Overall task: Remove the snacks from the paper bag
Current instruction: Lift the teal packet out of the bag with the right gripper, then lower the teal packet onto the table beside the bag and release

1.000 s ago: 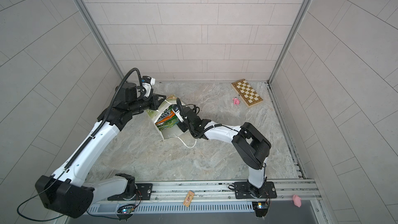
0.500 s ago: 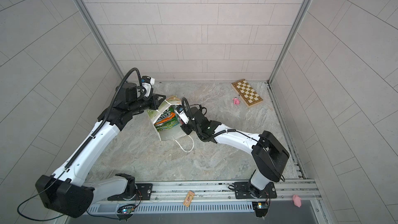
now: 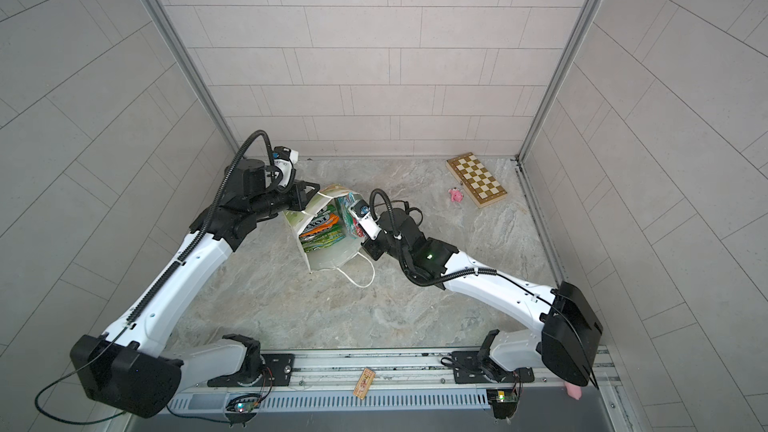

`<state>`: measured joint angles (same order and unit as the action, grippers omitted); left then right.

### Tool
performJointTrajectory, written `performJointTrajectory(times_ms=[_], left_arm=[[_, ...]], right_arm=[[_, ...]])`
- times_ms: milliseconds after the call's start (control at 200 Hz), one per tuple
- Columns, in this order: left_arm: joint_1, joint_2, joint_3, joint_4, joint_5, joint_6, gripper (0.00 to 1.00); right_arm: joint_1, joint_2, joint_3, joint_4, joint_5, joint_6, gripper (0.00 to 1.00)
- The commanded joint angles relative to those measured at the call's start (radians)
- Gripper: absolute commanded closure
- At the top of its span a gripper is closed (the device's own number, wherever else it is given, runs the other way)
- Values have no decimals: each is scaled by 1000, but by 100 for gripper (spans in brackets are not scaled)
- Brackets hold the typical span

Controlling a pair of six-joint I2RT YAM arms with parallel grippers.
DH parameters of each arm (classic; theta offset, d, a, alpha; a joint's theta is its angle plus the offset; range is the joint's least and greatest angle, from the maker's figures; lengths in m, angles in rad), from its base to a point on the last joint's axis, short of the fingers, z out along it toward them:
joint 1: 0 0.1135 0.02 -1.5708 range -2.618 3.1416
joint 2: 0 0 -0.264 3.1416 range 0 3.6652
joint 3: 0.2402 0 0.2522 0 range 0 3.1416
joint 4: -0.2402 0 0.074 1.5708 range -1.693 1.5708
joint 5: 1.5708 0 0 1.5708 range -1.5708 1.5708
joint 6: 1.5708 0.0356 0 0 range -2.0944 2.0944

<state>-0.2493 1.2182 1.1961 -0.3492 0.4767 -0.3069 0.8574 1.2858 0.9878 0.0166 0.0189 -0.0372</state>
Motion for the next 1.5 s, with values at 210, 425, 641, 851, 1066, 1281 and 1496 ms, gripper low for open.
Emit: performJointTrajectory(times_ms=[210,425,641,851,1066,1281,1496], left_arm=[[-2,-3,-4,19,5,-1,100],[1,-7,-12,30,10,-5,100],[5,9,-7,32,33,-11,100],[7,8,-29,69,42,-20,100],[5,15,-20,92,127,-58,100],[-19,-21,-44,81,127,-35,100],[-32,-79,-106,80,140,15,100]], right_arm=[[0,-202,-5,-36,229,-6,100],[-103,-270,0,-146,218,55,100],[-302,-251,1,-205,38,132,100],[-468,-66,32,-145,-165,177,100],[-511,208,173,-70,-288,183,100],[-518,439,312,52,-435,249,100],[-553,639,400,167,-572,367,100]])
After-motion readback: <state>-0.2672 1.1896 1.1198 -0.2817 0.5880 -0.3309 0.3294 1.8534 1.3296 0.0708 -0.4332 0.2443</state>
